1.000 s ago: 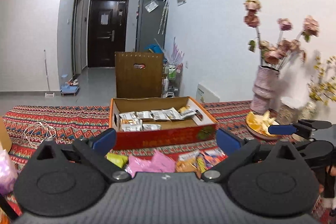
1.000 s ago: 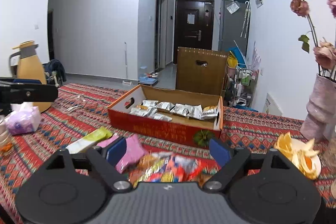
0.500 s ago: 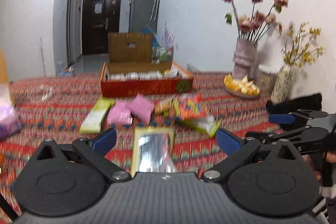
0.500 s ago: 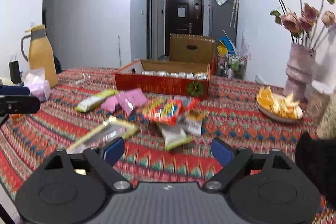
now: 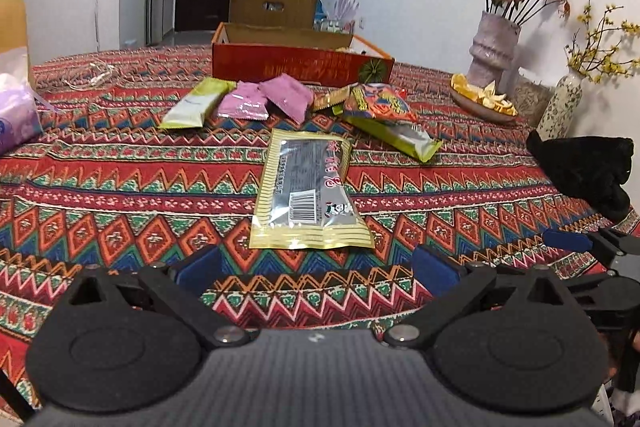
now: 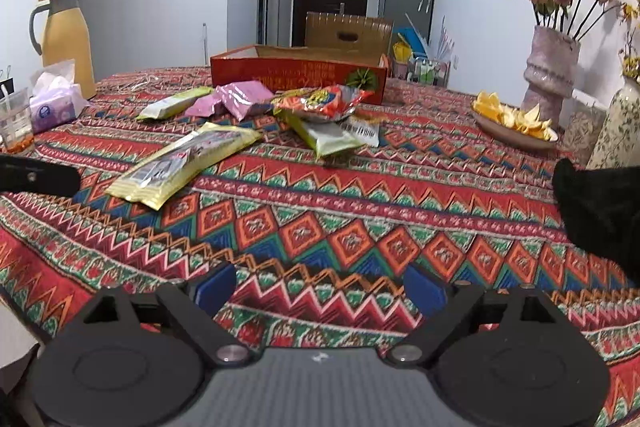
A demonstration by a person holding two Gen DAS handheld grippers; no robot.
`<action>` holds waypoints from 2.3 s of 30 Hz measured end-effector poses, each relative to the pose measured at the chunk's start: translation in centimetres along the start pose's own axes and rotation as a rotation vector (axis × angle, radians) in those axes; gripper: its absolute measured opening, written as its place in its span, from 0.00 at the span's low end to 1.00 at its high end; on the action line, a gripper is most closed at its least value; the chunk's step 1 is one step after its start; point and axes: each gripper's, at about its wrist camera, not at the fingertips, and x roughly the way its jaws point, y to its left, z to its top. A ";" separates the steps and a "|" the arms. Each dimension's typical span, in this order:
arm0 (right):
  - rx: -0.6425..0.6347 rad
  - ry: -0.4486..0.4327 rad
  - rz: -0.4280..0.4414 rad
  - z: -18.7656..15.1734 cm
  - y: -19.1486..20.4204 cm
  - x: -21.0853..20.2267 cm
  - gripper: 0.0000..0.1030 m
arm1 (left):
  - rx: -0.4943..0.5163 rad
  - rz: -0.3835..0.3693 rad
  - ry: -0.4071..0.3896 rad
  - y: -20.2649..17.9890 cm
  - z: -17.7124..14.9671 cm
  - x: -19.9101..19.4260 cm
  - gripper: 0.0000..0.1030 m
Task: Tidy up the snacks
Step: 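Move both tools back over the snack pile, then grasp a yellow-green bar packet with the left tool while the right tool grasps a colourful packet, then carry both packets over the cardboard box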
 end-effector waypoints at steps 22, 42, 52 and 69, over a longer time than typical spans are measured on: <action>0.038 -0.053 -0.003 11.5 -1.2 9.3 0.88 | 0.117 0.153 -0.080 8.3 12.4 11.8 0.94; 0.061 -0.015 -0.061 17.7 0.9 23.4 0.73 | 0.030 0.117 0.007 14.0 15.6 22.4 0.37; 0.017 -0.019 -0.070 17.1 -0.1 19.6 0.48 | 0.018 0.135 -0.043 12.2 14.5 15.9 0.36; 0.102 -0.100 0.000 9.3 -2.1 5.2 0.48 | -0.073 0.061 -0.084 4.3 6.1 3.5 0.36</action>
